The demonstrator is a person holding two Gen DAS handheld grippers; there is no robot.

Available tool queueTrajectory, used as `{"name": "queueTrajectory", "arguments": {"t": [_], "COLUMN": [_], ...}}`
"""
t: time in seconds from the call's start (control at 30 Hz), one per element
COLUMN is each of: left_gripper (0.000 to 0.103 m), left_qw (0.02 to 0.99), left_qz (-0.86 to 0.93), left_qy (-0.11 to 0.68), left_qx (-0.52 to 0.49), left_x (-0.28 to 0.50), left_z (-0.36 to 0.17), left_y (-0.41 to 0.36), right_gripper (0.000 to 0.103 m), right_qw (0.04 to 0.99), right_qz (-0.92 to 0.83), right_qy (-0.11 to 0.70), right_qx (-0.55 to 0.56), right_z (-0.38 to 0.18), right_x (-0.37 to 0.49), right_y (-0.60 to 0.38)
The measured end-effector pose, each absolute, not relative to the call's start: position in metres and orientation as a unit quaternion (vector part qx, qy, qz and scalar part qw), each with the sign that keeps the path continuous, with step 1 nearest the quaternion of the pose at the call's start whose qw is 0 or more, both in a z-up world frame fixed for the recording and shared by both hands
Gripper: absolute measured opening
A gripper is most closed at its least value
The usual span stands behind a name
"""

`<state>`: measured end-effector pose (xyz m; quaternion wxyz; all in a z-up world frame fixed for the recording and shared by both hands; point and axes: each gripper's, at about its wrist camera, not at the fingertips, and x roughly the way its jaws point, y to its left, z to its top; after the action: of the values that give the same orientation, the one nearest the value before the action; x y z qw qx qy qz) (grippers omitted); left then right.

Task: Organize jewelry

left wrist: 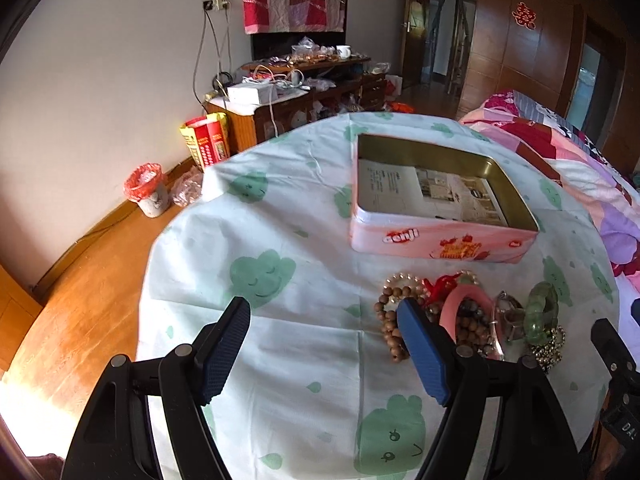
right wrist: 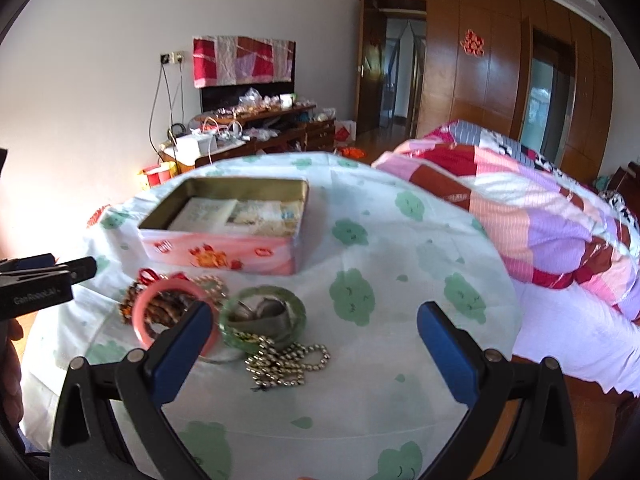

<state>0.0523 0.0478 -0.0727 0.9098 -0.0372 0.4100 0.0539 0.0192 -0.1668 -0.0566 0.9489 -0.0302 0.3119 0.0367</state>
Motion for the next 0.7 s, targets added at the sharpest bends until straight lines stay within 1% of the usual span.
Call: {"name": "queueTrajectory", "arguments": {"t": [0.23, 0.4, 0.53, 0.6, 0.63, 0.7], "left_gripper": [0.076, 0.076, 0.076, 0.068, 0.061, 0.056], "left_qw": [0.91, 0.919, 0.919, 0.917, 0.916, 0.915], "left_qz": [0.024, 0.0, -0.006, -0.019, -0.023, -0.034], "left_qy": [0.413, 0.394, 0.393, 0.399, 0.401, 0.402], "left_qx": [-0.029, -0.019, -0.008, -0.008, -0.008, -0.011], "left_x": [0.055, 0.056, 0.067, 0.074, 0.076, 0.081], "left_z": [-0.082, -0.077, -0.081, -0.085, -0.086, -0.089], "left_y": [0.037, 0.024, 0.014, 0.01, 0.007, 0.004], "right_gripper": [0.103, 0.103, 0.103, 0.103, 0.103, 0.103], "right_qw": [0.942, 0.94, 0.94, 0.94, 0.94, 0.94], "right_qz": [0.038, 0.042, 0.042, 0.042, 0.042, 0.042], "right_qy": [0.332, 0.337, 0.336, 0.336, 0.337, 0.338], "right_qx": [-0.031, -0.037, -0.038, -0.038, -0.039, -0.038], "right_z": [-0.074, -0.078, -0.078, -0.078, -0.078, -0.08], "right_x": [0.029, 0.029, 0.03, 0.029, 0.029, 0.032], "right_y": [-0.171, -0.166, -0.165, -0.165, -0.164, -0.164]}}
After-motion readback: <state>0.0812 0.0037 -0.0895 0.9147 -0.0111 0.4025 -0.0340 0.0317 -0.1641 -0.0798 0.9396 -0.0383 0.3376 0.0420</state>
